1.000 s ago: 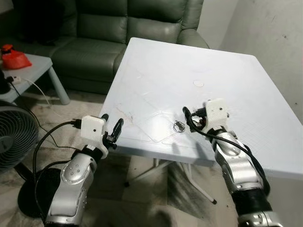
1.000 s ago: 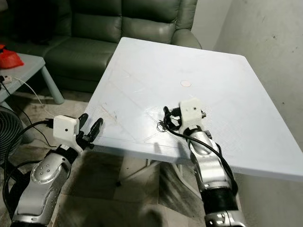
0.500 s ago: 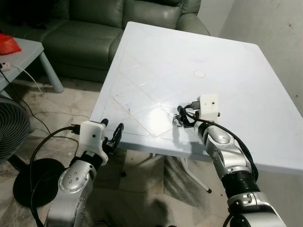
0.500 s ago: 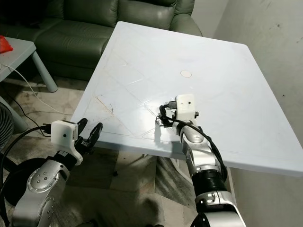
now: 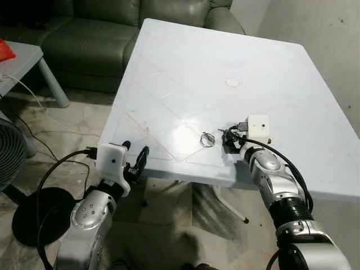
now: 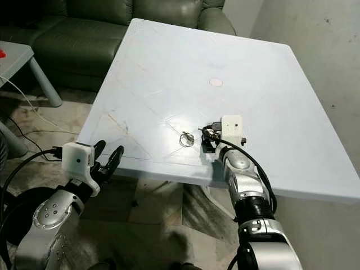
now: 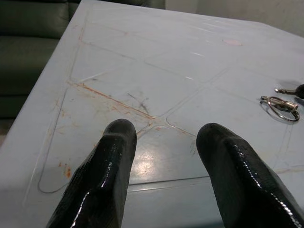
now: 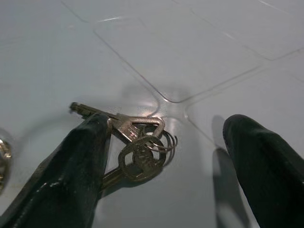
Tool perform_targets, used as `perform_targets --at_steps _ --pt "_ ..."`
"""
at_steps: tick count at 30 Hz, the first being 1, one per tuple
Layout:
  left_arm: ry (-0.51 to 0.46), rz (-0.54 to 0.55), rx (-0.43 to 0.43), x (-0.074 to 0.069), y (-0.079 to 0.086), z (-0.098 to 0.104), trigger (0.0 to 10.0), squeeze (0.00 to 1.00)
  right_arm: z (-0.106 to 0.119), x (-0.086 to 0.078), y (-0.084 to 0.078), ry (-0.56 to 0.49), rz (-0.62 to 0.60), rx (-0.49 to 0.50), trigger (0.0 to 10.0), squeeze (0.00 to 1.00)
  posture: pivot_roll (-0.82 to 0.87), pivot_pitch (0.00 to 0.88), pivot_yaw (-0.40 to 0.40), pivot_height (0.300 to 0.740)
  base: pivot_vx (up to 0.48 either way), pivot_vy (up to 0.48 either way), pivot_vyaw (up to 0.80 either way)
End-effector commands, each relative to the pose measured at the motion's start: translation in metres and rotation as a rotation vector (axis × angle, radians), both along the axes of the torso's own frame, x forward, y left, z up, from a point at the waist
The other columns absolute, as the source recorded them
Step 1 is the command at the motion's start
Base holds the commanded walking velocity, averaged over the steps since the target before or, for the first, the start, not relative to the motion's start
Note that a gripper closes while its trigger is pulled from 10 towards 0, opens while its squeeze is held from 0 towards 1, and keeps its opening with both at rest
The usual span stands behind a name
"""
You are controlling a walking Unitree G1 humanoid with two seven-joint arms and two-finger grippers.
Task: Hang keys on a hook
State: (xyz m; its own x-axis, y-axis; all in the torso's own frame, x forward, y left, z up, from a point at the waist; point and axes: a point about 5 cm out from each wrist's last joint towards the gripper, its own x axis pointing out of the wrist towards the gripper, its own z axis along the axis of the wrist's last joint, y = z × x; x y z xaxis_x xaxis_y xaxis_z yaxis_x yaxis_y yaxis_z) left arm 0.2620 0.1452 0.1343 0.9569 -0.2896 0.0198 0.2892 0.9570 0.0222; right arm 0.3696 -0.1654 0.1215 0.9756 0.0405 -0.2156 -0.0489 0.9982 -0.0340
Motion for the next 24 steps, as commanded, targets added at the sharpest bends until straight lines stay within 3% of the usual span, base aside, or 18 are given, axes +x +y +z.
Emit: perform_targets --at_steps 1,10,11,14,17,19,21,22,24 --pt "0.0 -0.003 0.0 -0.0023 -0.0017 0.0012 10.0 0.0 0.0027 0.0011 -0.0067 -0.011 -0.018 -0.009 0.0 0.0 0.02 0.186 -0.131 0.74 0.0 0.0 0.0" --pt "0.001 0.006 -0.002 -0.0019 -0.0013 0.0015 10.0 0.0 0.0039 0.0006 -0.0093 -0.044 0.002 -0.029 0.0 0.0 0.01 0.192 -0.132 0.74 0.0 0.0 0.0" --pt "0.001 0.007 -0.002 -0.0019 -0.0013 0.0015 10.0 0.0 0.0034 0.0006 -0.0097 -0.039 0.0 -0.023 0.4 0.0 0.01 0.192 -0.132 0.74 0.0 0.0 0.0" --pt "0.0 0.01 -0.002 -0.0018 -0.0007 0.0019 10.0 0.0 0.0041 0.0007 -0.0091 -0.042 0.013 -0.024 0.0 0.0 0.02 0.192 -0.132 0.74 0.0 0.0 0.0" --pt "-0.001 0.014 -0.003 -0.0015 -0.0002 0.0021 10.0 0.0 0.0026 0.0007 -0.0085 -0.025 0.021 -0.006 0.7 0.0 0.02 0.191 -0.133 0.74 0.0 0.0 0.0" --pt "-0.001 0.014 -0.005 -0.0013 -0.0002 0.0024 10.0 0.0 0.0029 0.0008 -0.0089 -0.029 0.021 -0.013 1.8 0.0 0.02 0.193 -0.133 0.74 0.0 0.0 0.0" --pt "-0.002 0.015 -0.006 -0.0011 -0.0001 0.0025 10.0 0.0 0.0026 0.0009 -0.0087 -0.027 0.028 -0.012 1.5 0.0 0.02 0.194 -0.134 0.74 0.0 0.0 0.0" --pt "-0.002 0.018 -0.007 -0.0009 0.0 0.0027 10.0 0.0 0.0022 0.0009 -0.0084 -0.021 0.037 -0.002 4.5 0.0 0.02 0.193 -0.135 0.74 0.0 0.0 0.0" --pt "-0.002 0.019 -0.007 -0.0008 0.0 0.0028 10.0 0.0 0.0018 0.001 -0.0081 -0.013 0.043 0.007 4.5 0.0 0.02 0.193 -0.135 0.74 0.0 0.0 0.0"
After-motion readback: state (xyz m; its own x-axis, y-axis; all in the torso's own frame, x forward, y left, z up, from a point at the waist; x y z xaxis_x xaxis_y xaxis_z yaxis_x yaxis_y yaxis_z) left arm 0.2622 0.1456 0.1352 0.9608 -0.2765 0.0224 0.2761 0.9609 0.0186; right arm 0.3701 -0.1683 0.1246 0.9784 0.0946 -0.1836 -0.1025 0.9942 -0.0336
